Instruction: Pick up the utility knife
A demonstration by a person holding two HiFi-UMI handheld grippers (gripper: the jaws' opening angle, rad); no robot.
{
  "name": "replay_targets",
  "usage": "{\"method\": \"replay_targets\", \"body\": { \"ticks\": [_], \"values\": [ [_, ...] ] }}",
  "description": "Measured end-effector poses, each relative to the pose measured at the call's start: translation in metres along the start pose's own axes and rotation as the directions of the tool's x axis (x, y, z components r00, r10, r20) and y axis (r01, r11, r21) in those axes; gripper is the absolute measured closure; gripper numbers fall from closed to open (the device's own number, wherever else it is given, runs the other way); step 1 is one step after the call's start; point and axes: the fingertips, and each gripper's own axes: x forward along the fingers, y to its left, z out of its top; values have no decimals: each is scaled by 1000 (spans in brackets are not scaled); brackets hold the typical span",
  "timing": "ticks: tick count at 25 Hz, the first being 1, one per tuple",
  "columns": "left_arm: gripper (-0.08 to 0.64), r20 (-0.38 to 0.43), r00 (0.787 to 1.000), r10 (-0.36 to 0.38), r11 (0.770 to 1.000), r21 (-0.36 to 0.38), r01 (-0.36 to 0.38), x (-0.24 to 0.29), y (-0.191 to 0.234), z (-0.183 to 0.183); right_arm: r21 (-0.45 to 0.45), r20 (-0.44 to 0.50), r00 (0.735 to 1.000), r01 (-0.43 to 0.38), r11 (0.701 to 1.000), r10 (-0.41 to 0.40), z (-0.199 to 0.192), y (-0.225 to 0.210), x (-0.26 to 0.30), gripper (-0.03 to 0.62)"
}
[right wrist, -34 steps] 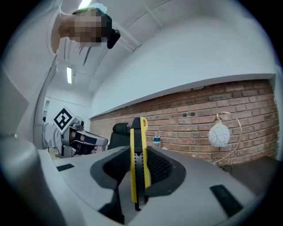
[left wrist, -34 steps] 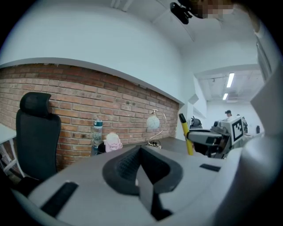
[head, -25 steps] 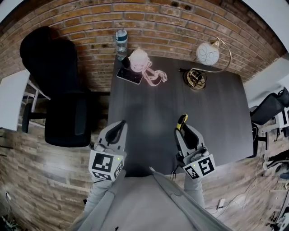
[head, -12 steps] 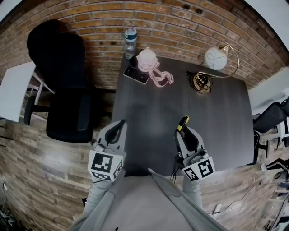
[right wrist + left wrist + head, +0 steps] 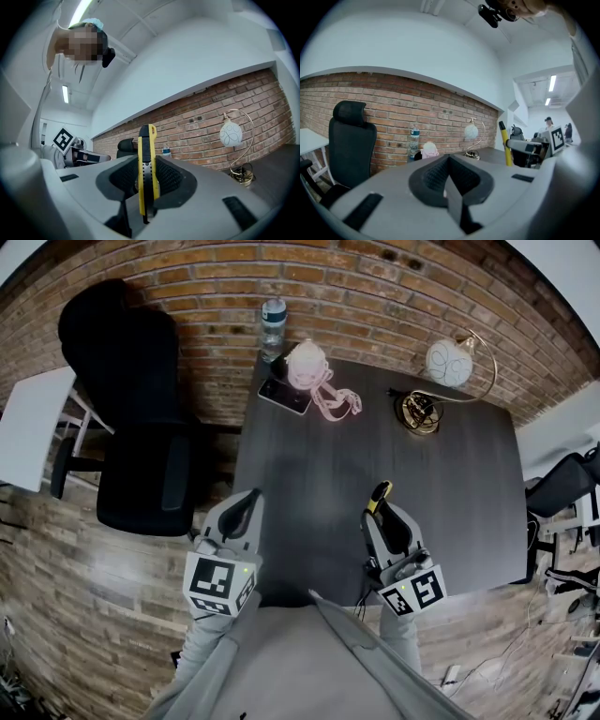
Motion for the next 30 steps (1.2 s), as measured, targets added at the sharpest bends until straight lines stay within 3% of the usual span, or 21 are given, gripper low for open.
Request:
{"method": "replay_targets", "body": {
  "ticks": [30],
  "values": [
    [541, -5, 1000, -11, 1000, -8, 11, -3, 9, -5, 0, -25, 999, -23, 1000, 23, -8, 16, 14, 463]
  ]
}}
